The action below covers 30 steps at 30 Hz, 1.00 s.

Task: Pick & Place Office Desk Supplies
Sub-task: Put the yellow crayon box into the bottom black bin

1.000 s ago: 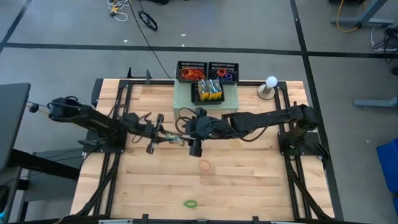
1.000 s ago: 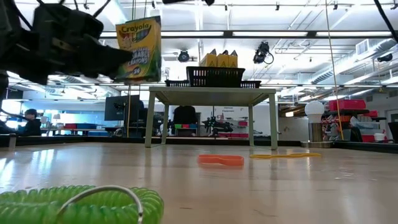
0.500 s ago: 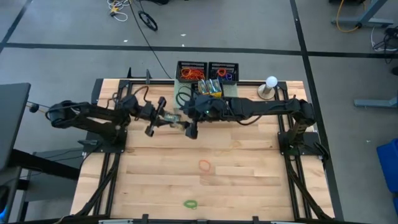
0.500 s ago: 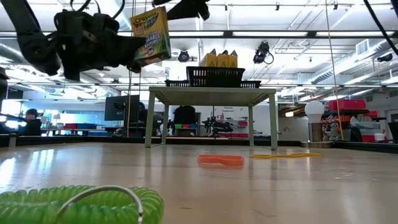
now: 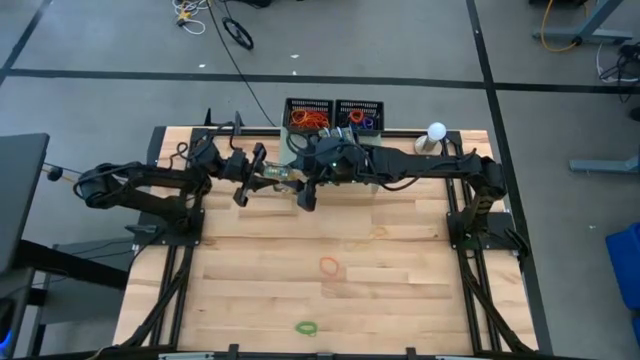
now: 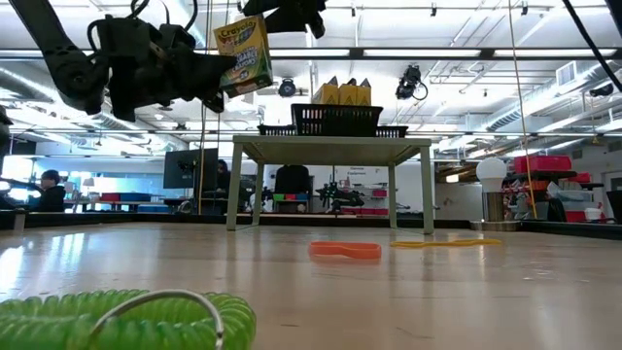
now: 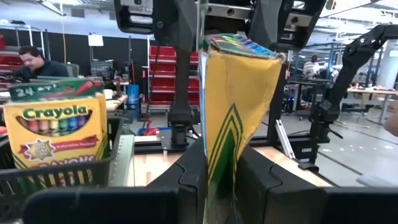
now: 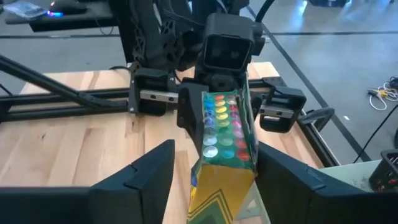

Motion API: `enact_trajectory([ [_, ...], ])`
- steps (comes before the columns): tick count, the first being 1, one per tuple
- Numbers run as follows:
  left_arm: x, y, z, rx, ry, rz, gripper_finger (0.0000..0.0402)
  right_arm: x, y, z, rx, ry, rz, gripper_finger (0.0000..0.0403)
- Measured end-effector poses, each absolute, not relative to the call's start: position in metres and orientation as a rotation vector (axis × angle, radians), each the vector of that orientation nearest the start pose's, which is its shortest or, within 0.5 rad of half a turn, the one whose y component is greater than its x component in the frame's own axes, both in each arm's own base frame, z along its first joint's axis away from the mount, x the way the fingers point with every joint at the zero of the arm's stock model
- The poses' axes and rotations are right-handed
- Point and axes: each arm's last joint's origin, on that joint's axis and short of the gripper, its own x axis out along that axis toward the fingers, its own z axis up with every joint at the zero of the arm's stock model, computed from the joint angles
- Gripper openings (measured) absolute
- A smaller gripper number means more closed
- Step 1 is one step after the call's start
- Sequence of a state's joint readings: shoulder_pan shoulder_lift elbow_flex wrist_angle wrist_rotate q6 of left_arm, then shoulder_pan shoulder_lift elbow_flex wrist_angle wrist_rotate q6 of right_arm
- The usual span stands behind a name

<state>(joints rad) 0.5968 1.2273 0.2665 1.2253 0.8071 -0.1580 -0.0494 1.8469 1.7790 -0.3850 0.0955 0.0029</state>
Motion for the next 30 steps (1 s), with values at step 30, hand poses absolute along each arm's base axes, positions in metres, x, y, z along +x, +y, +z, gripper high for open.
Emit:
enact_trajectory([
  [30, 0.172, 0.121, 0.218, -0.131, -0.209, -0.098, 0.0151, 0.425, -0.034, 0.371, 0.055, 0.345, -0.341, 0.01],
])
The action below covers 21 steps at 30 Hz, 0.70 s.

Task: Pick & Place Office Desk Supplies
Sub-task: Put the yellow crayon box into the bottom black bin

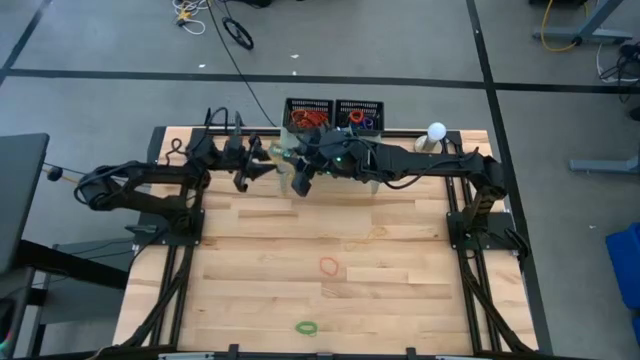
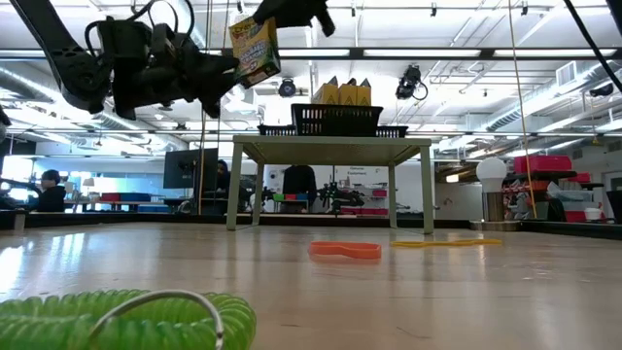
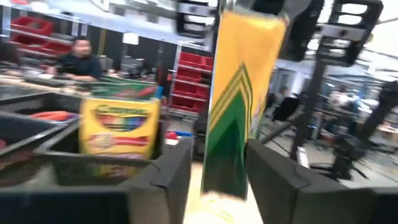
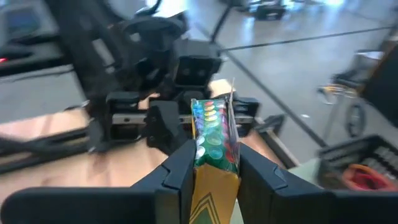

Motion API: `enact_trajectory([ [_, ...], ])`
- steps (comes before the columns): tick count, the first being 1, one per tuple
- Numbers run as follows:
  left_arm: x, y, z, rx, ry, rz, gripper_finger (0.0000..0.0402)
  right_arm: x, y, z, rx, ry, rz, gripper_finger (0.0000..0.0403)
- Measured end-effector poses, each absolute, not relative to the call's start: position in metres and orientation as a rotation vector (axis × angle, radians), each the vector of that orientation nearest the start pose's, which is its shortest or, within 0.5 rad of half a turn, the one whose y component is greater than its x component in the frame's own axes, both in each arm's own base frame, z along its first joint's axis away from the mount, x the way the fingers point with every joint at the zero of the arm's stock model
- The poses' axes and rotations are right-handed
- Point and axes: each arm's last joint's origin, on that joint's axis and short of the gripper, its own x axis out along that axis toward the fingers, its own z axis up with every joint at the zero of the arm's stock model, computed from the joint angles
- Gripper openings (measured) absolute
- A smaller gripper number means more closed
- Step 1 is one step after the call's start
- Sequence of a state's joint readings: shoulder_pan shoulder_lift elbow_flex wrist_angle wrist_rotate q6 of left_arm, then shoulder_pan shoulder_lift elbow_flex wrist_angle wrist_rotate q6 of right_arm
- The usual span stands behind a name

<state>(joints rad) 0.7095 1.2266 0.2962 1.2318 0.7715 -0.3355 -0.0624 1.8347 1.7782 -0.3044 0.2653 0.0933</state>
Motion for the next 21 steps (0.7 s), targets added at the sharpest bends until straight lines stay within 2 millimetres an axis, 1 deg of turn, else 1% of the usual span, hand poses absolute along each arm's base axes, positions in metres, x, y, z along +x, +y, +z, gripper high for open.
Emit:
enact_trajectory([
  [5, 0.164, 0.134, 0.215, -0.166, -0.195, -0.023, 0.0214, 0.421, -0.038, 0.374, 0.08, 0.318, -0.505, 0.0098],
  [10, 0.159, 0.141, 0.212, -0.174, -0.184, 0.056, 0.0263, 0.415, -0.035, 0.378, 0.039, 0.266, -0.817, 0.0098],
  [12, 0.159, 0.143, 0.212, -0.167, -0.186, 0.1, 0.0273, 0.414, -0.033, 0.378, 0.032, 0.245, -0.92, 0.0098],
  [15, 0.159, 0.145, 0.211, -0.145, -0.194, 0.155, 0.0277, 0.415, -0.029, 0.374, 0.04, 0.225, -0.989, 0.0098],
  [18, 0.159, 0.146, 0.212, -0.138, -0.2, 0.189, 0.0275, 0.422, -0.027, 0.365, 0.069, 0.209, -1.023, 0.0098],
  [21, 0.159, 0.146, 0.211, -0.141, -0.197, 0.19, 0.0273, 0.431, -0.027, 0.351, 0.085, 0.219, -1.037, 0.0098],
])
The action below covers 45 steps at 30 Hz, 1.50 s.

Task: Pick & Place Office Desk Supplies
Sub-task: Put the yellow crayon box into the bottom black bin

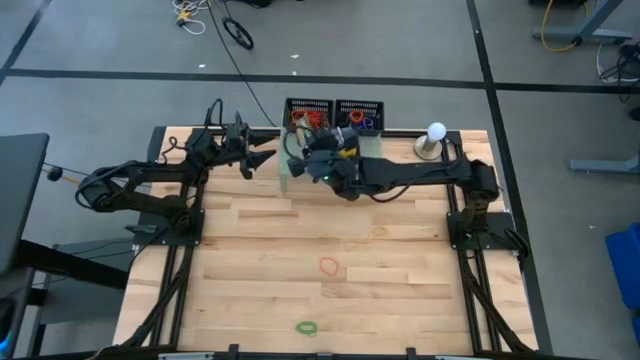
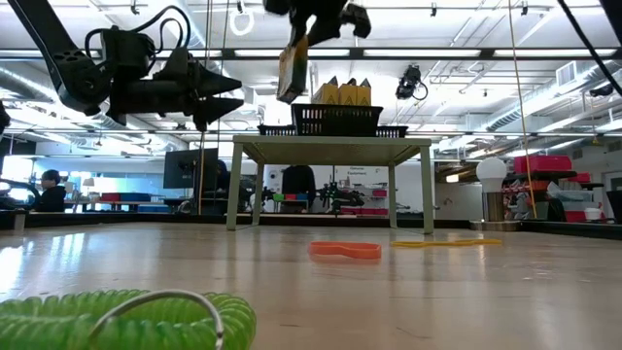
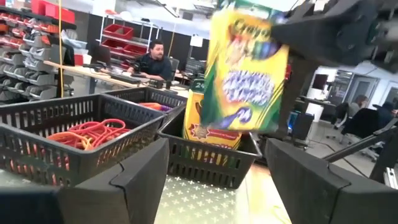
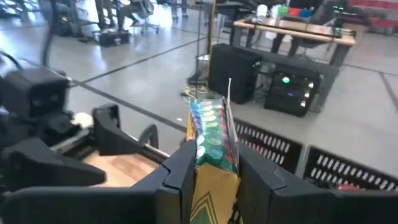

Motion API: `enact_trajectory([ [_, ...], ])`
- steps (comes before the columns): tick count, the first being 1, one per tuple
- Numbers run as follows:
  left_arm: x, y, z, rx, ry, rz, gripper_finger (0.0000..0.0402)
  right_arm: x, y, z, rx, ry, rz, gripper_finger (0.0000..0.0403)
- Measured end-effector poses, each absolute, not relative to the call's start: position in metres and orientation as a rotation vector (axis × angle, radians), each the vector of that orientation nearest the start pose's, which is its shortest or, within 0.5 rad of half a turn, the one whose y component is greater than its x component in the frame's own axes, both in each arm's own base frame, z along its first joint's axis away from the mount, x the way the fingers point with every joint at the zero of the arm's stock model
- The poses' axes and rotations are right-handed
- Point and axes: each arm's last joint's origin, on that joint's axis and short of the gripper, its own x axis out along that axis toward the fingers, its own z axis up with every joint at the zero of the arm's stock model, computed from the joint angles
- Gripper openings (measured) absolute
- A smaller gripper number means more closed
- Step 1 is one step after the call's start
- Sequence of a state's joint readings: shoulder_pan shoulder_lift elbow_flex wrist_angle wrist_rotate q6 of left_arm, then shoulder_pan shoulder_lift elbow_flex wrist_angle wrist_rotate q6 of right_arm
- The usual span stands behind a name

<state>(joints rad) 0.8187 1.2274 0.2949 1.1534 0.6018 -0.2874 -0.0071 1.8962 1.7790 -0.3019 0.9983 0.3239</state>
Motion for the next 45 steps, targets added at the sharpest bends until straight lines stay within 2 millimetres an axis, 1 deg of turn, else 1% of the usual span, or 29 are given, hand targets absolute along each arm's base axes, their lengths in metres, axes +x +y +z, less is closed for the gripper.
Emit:
enact_trajectory([
  [3, 0.159, 0.145, 0.211, -0.143, -0.195, 0.19, 0.0273, 0.436, -0.029, 0.338, 0.043, 0.227, -1.133, 0.0098],
  [6, 0.159, 0.146, 0.21, -0.141, -0.183, 0.192, 0.0273, 0.436, -0.028, 0.336, 0.028, 0.214, -1.184, 0.0098],
  [13, 0.159, 0.146, 0.208, -0.14, -0.172, 0.196, 0.0273, 0.436, -0.028, 0.336, 0.054, 0.191, -1.201, 0.0098],
  [23, 0.159, 0.146, 0.208, -0.148, -0.178, 0.219, 0.0272, 0.439, -0.03, 0.322, 0.034, 0.234, -1.224, 0.0098],
  [29, 0.159, 0.146, 0.208, -0.149, -0.178, 0.219, 0.0272, 0.44, -0.03, 0.32, 0.037, 0.239, -1.214, 0.01],
  [33, 0.159, 0.147, 0.208, -0.152, -0.174, 0.22, 0.0272, 0.44, -0.03, 0.319, 0.035, 0.256, -1.206, 0.0116],
  [41, 0.159, 0.147, 0.208, -0.152, -0.174, 0.219, 0.0272, 0.44, -0.03, 0.319, 0.04, 0.258, -1.195, 0.0171],
  [45, 0.159, 0.147, 0.208, -0.152, -0.173, 0.219, 0.0272, 0.44, -0.03, 0.319, 0.042, 0.265, -1.182, 0.0173],
])
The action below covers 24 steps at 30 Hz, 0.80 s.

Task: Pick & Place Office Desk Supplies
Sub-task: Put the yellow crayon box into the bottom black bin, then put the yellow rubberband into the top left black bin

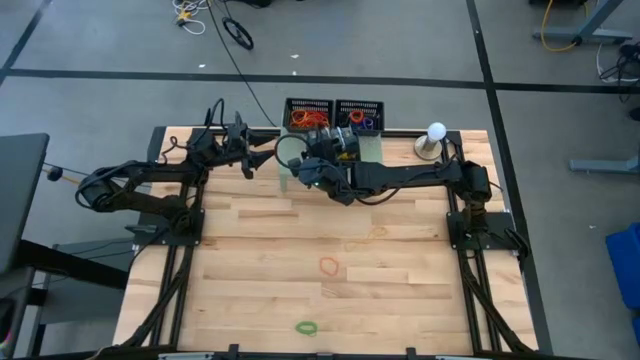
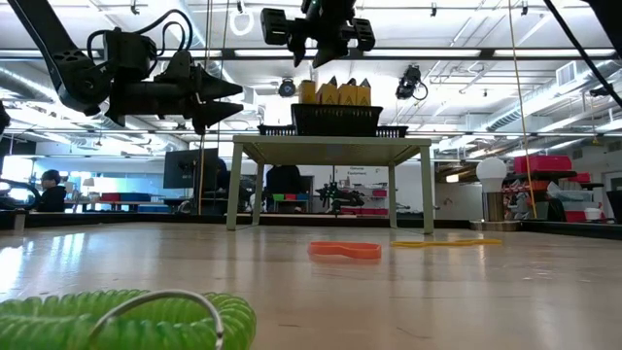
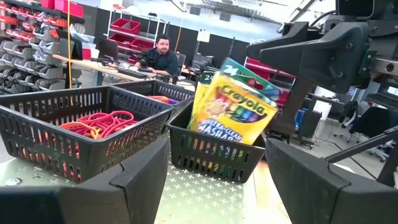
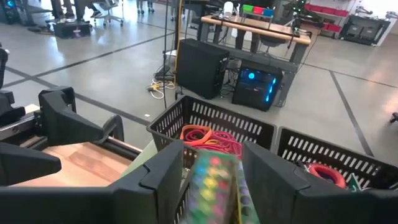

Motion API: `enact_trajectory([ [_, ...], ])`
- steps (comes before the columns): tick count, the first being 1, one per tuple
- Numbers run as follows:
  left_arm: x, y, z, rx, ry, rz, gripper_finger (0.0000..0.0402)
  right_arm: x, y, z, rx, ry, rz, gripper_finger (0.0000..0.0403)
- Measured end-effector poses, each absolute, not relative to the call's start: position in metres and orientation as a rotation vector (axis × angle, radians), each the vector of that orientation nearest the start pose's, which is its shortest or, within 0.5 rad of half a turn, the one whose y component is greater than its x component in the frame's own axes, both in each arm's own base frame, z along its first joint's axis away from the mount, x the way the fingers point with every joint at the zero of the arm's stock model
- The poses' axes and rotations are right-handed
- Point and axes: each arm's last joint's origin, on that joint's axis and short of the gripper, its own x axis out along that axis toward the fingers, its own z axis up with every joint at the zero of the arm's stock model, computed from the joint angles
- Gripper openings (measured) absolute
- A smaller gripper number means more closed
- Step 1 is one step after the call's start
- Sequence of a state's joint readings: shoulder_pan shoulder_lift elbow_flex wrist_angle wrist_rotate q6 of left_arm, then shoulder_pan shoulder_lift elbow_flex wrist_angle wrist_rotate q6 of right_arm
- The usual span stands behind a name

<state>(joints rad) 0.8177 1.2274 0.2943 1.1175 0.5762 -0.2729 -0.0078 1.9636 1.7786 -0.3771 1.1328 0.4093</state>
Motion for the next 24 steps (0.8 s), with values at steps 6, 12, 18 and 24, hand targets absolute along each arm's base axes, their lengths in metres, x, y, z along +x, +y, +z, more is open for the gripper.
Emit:
enact_trajectory([
  [6, 0.159, 0.147, 0.207, -0.158, -0.164, 0.217, 0.0272, 0.438, -0.03, 0.325, 0.016, 0.291, -1.139, 0.0139],
  [12, 0.16, 0.146, 0.202, -0.148, -0.112, 0.188, 0.027, 0.417, -0.025, 0.358, -0.013, 0.328, -1.015, 0.0052],
  [18, 0.165, 0.14, 0.194, -0.122, -0.037, 0.1, 0.0217, 0.382, 0.009, 0.366, -0.064, 0.586, -0.735, 0.001],
  [24, 0.185, 0.112, 0.188, 0.024, 0.021, -0.069, 0.0094, 0.361, 0.048, 0.3, 0.002, 0.79, -0.571, 0.0005],
])
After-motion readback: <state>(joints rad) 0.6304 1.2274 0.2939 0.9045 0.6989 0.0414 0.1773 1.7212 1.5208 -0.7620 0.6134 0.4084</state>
